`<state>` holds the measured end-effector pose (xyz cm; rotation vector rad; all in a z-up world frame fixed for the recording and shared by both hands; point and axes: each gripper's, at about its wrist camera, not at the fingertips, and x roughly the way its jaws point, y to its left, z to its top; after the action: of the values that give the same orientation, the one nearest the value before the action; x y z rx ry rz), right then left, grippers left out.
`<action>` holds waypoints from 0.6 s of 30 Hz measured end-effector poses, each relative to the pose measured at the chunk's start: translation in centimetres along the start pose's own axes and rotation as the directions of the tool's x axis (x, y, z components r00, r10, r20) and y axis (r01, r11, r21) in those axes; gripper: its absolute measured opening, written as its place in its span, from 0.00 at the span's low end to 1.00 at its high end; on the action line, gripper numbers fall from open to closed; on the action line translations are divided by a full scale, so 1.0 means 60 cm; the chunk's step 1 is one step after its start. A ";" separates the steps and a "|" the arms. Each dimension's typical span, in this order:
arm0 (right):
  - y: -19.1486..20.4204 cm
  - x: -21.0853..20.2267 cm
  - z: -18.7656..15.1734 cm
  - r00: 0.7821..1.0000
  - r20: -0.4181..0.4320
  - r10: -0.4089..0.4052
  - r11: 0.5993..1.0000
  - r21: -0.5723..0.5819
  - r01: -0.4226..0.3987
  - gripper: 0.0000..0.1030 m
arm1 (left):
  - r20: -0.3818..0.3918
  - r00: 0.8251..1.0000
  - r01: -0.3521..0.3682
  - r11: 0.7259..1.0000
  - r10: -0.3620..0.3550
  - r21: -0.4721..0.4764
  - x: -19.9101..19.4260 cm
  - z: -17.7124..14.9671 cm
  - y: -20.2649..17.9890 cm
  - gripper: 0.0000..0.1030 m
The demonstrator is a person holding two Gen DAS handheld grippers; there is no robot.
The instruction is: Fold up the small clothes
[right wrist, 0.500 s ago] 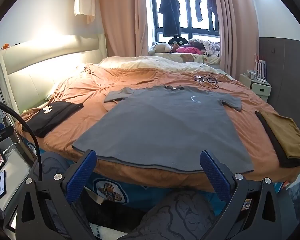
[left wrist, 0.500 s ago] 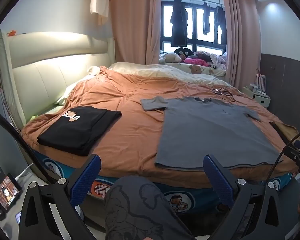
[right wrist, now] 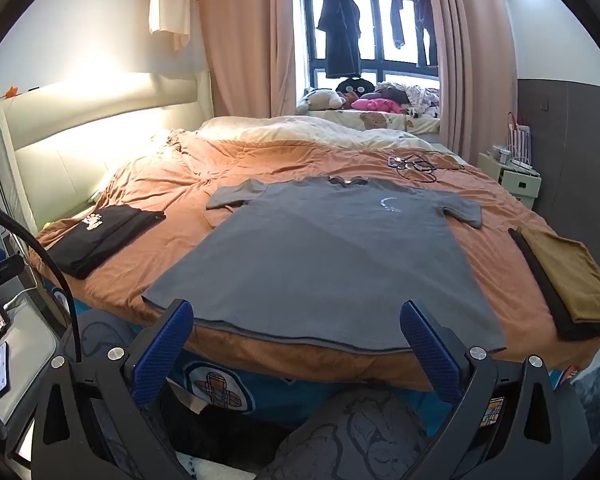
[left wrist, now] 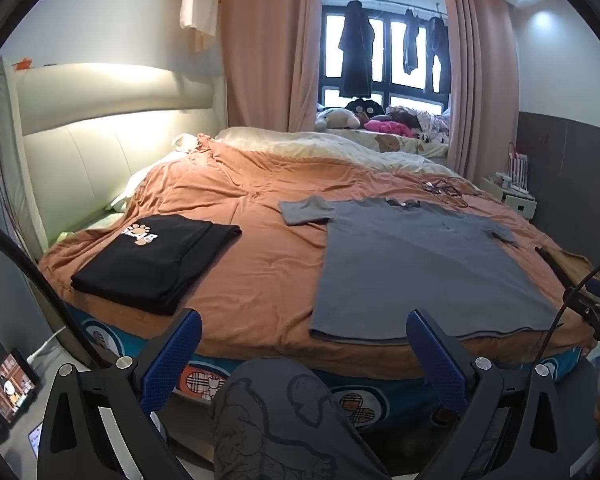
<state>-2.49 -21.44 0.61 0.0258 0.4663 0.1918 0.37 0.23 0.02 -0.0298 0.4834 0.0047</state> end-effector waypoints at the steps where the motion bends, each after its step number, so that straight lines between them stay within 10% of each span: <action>1: 0.003 -0.005 -0.006 1.000 0.011 -0.005 1.000 -0.001 0.005 1.00 | 0.001 1.000 0.001 1.000 -0.001 -0.001 0.000 -0.001 0.002 1.00; 18: 0.008 -0.011 -0.008 1.000 0.014 -0.018 1.000 0.003 0.018 1.00 | 0.012 1.000 0.024 1.000 -0.024 0.005 -0.014 -0.001 0.007 1.00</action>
<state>-3.39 -21.08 0.50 0.0261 0.4532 0.1734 -0.41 0.66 0.36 -0.0305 0.4712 -0.0196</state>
